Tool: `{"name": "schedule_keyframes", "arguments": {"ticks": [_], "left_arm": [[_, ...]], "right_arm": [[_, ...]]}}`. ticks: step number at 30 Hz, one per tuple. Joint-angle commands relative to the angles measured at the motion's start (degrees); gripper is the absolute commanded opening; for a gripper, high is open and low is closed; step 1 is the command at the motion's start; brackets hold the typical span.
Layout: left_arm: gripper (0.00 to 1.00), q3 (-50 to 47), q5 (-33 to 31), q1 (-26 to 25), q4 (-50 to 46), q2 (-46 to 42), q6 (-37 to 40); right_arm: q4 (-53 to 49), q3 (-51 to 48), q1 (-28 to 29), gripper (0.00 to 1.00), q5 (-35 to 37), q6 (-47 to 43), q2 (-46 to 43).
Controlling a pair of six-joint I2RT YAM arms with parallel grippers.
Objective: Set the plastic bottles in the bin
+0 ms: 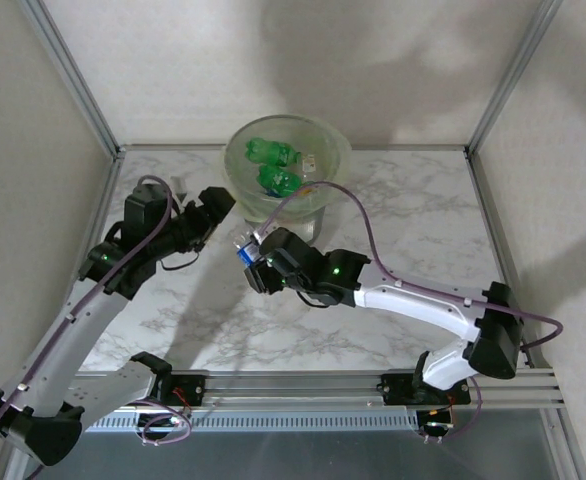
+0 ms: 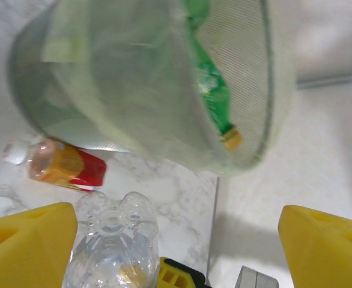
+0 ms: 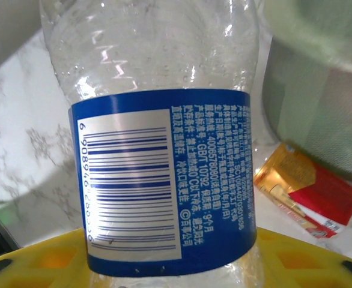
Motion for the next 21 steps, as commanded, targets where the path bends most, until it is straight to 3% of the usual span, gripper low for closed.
{"name": "schedule_keyframes", "arguments": {"ticks": [1, 5, 11, 16, 21], "left_arm": [[0.90, 5.0, 5.8, 0.5, -2.2, 1.5, 6.6], [0.90, 7.4, 9.4, 0.5, -4.1, 3.4, 9.8], [0.91, 12.5, 5.9, 0.6, -6.6, 4.0, 12.4], [0.92, 11.8, 1.3, 0.7, -1.5, 2.4, 9.1], [0.93, 6.8, -1.9, 0.7, 6.0, -0.5, 4.5]], "right_arm": [[-1.7, 2.3, 0.5, 0.48, 3.3, 0.3, -2.6], [-2.8, 5.9, 0.2, 0.48, 3.7, 0.1, -2.8], [-4.5, 9.3, -0.7, 0.48, 7.4, 1.1, -3.6], [-7.3, 14.0, -3.6, 0.48, 8.6, 2.5, -3.9], [-13.6, 24.9, -8.6, 0.48, 8.9, 3.8, -1.0]]}}
